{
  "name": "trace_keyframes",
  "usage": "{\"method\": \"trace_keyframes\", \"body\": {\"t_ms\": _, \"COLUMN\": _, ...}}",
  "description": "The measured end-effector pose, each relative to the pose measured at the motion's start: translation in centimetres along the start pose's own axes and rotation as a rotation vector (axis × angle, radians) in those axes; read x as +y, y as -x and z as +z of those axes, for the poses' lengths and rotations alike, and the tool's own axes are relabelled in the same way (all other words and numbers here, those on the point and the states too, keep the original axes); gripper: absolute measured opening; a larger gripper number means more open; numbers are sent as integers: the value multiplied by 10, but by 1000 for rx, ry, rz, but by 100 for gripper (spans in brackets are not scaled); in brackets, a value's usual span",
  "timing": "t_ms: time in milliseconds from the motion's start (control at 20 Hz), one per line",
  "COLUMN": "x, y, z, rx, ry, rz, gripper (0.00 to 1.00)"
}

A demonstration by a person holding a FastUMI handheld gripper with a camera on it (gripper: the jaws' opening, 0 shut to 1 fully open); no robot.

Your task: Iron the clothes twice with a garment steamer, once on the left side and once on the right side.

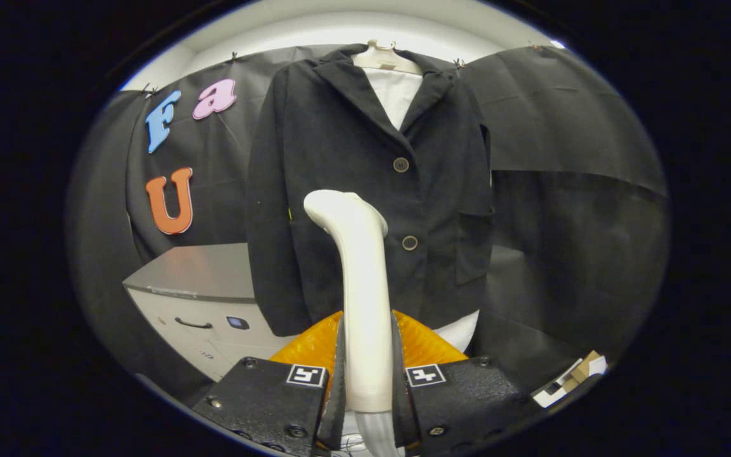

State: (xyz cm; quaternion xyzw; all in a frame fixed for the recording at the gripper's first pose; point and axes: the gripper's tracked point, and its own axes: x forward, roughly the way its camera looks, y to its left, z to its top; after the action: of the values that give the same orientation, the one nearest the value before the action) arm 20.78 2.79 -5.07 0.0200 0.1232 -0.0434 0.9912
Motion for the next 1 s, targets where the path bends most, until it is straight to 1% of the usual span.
{"method": "trace_keyframes", "body": {"t_ms": 450, "x": -2, "y": -17, "z": -43, "rx": 77, "ry": 4, "rz": -4, "gripper": 33}}
{"method": "trace_keyframes", "body": {"t_ms": 700, "x": -19, "y": -24, "z": -84, "rx": 146, "ry": -1, "rz": -8, "gripper": 33}}
{"method": "trace_keyframes", "body": {"t_ms": 1000, "x": -31, "y": -32, "z": -117, "rx": 195, "ry": 8, "rz": -17, "gripper": 33}}
